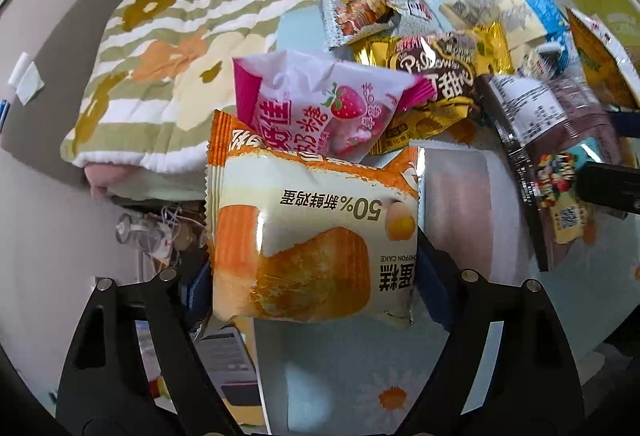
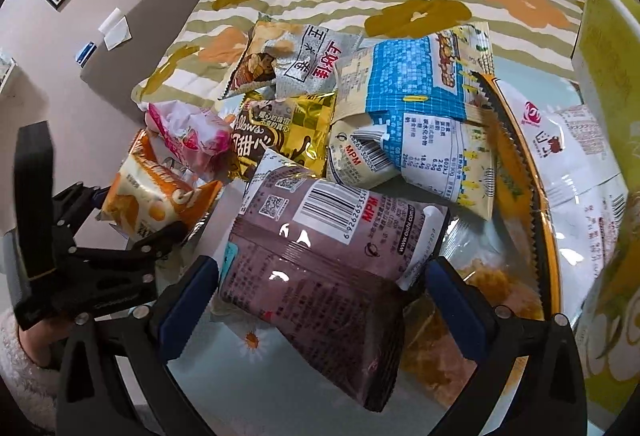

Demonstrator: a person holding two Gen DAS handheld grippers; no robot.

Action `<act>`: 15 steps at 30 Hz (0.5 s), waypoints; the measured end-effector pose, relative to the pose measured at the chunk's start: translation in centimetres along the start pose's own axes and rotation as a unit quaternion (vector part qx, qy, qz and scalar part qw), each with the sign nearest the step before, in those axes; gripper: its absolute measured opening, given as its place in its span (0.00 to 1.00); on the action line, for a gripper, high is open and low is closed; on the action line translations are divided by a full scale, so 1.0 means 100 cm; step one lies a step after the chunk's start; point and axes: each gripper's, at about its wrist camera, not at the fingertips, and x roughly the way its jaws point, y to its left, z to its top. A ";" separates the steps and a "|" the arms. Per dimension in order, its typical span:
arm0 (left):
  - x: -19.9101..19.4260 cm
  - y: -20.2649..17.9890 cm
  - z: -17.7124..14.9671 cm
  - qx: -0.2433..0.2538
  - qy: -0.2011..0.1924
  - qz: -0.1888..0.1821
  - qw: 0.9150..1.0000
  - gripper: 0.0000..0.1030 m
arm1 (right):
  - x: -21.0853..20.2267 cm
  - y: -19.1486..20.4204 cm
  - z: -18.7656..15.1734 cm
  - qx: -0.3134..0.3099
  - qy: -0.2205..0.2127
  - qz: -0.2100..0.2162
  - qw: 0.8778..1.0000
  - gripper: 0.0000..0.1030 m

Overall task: Organize snacks
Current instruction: 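Grasp the orange cake packet with the left tool while the right tool grasps the brown chocolate bag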

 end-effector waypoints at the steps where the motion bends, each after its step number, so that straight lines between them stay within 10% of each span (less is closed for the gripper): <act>1: -0.002 0.001 0.000 -0.002 -0.002 0.000 1.000 0.79 | 0.001 -0.001 0.000 -0.001 0.001 0.002 1.000 1.00; 15: -0.022 0.003 -0.002 -0.013 -0.017 -0.006 1.000 0.79 | 0.010 0.000 -0.001 -0.014 -0.001 0.021 1.000 0.92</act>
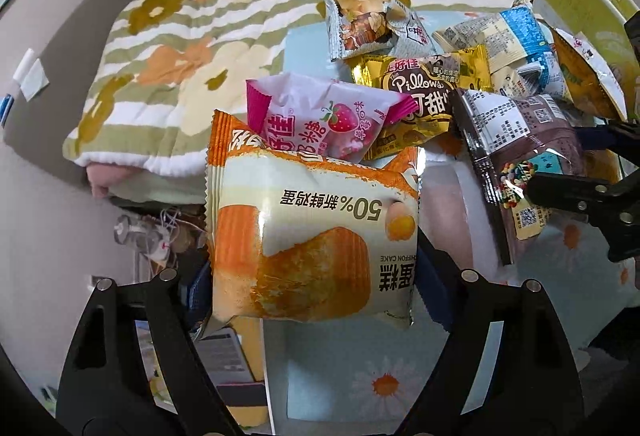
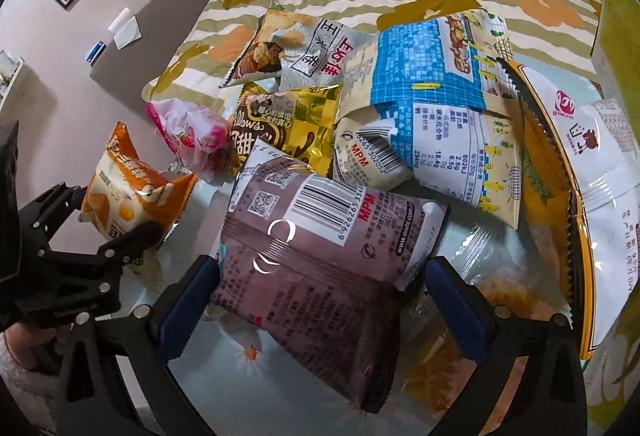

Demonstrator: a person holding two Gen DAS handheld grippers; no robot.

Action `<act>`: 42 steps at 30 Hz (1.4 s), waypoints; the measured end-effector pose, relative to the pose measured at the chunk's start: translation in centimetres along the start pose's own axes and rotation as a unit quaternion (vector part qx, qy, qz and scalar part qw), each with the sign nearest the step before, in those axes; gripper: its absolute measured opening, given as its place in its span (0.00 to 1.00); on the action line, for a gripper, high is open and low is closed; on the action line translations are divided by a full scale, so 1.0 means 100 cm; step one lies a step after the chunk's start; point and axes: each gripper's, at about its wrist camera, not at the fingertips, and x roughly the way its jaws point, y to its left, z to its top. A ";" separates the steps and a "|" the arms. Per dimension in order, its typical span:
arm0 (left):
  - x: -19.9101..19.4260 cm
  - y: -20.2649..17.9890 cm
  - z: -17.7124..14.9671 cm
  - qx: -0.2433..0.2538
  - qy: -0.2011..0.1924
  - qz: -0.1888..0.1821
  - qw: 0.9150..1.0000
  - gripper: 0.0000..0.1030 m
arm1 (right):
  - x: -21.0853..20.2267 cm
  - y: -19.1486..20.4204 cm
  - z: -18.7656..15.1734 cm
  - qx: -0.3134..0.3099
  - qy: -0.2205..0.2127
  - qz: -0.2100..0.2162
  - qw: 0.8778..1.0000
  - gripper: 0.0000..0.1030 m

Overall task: Organize snacks
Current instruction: 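Grasp the orange cake packet with the left tool while the right tool grasps the brown chocolate bag, then carry both packets over the box and open both tools to release them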

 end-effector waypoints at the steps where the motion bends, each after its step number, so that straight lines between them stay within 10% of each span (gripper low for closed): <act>1: -0.002 0.000 -0.001 0.000 -0.001 -0.001 1.000 0.79 | -0.001 0.002 0.000 -0.002 -0.002 0.001 1.000 0.89; 13: -0.032 0.010 -0.003 0.002 -0.032 -0.014 0.999 0.79 | -0.036 0.014 -0.016 0.005 -0.037 -0.010 0.999 0.79; 15: -0.040 0.010 -0.002 0.001 -0.039 -0.020 0.999 0.79 | -0.043 0.017 -0.015 0.009 -0.041 -0.006 0.999 0.63; 42: -0.155 -0.037 0.084 0.042 -0.178 -0.107 0.977 0.79 | -0.219 -0.007 0.003 0.072 -0.198 -0.081 0.974 0.61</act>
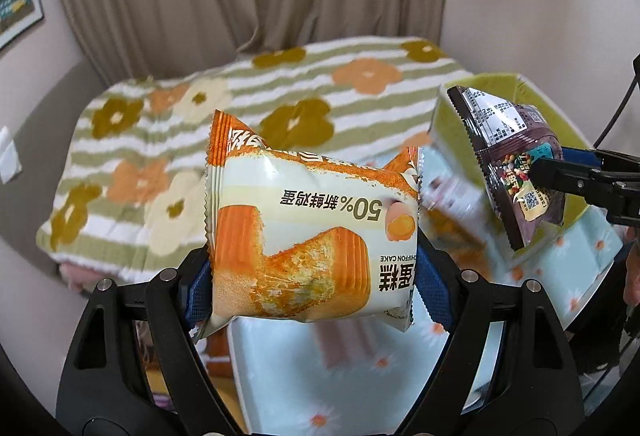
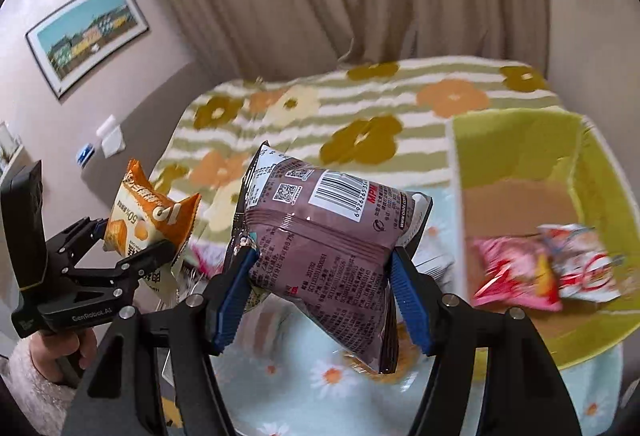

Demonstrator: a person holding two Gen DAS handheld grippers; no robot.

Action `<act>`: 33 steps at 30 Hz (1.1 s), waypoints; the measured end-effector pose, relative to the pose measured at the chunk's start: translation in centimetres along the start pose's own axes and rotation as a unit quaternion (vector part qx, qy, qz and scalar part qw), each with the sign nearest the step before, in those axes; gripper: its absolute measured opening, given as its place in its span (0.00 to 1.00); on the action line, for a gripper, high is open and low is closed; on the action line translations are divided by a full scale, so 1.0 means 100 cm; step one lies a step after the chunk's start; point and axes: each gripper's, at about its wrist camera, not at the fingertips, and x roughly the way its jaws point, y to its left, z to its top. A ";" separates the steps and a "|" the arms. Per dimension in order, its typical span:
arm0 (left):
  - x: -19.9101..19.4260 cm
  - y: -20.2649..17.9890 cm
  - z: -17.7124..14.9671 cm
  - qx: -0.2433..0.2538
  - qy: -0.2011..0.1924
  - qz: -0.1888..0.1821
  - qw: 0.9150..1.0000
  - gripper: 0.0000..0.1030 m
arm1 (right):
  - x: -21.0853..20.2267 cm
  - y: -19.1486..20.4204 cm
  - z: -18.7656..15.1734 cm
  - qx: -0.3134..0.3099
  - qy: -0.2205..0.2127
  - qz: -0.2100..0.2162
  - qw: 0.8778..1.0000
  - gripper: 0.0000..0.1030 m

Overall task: Organize snacks
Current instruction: 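Carry both packets over the box and open both tools to release them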

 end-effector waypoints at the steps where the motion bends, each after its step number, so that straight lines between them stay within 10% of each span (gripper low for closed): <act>1: 0.000 -0.008 0.008 0.001 -0.005 -0.004 1.000 0.79 | -0.006 -0.009 0.004 0.005 -0.006 -0.003 1.000 0.61; 20: 0.090 -0.219 0.124 -0.015 0.010 -0.079 0.997 0.79 | -0.065 -0.203 0.079 0.034 -0.020 -0.051 0.998 0.61; 33: 0.179 -0.265 0.141 0.019 0.082 -0.103 0.991 0.91 | -0.034 -0.252 0.088 0.073 0.003 -0.059 0.996 0.61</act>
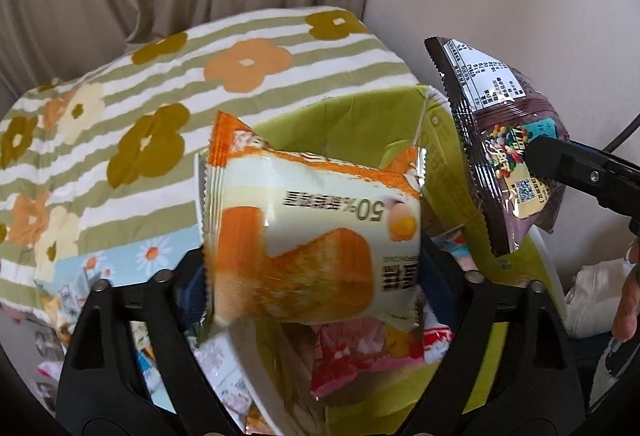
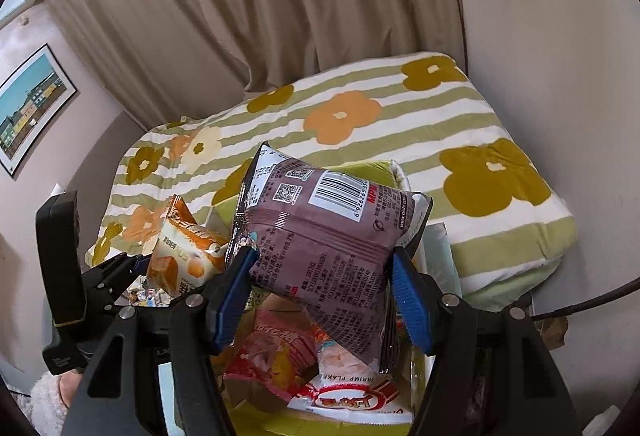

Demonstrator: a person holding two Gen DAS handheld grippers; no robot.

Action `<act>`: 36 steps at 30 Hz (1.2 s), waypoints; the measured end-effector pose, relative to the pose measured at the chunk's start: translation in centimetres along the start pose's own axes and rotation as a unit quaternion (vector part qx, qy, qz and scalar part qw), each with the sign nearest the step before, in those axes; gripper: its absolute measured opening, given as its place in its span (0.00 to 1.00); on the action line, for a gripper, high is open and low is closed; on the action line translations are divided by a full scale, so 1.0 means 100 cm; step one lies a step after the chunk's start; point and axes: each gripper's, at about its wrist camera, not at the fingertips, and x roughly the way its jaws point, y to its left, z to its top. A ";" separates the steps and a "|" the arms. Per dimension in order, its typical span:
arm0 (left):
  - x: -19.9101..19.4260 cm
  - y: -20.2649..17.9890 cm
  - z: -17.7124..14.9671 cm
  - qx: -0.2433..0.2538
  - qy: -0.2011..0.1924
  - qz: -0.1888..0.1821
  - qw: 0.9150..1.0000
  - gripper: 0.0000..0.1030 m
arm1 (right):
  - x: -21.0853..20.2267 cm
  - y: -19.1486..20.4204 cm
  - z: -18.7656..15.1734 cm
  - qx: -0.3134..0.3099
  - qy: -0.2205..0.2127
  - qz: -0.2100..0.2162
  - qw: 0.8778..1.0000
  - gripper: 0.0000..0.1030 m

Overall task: Organize snacks
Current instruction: 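Carry both packets over the box and open both tools to release them, then move both tools back from the box toward the remaining snacks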

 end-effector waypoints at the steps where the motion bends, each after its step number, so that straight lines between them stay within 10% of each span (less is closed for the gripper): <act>1: 0.004 0.000 0.003 0.003 0.003 0.000 1.000 0.94 | 0.002 -0.001 0.000 0.002 0.002 -0.001 1.000 0.61; 20: -0.013 0.045 -0.024 -0.011 0.007 0.021 1.000 1.00 | 0.048 0.008 -0.001 -0.020 0.041 -0.028 0.999 0.65; 26: -0.016 0.043 -0.030 -0.007 0.007 0.032 0.999 1.00 | 0.053 0.009 -0.003 -0.024 0.028 -0.033 0.999 0.98; 36: -0.040 0.043 -0.051 -0.020 -0.004 0.045 0.999 1.00 | 0.029 0.015 -0.021 -0.040 0.028 -0.019 0.999 0.99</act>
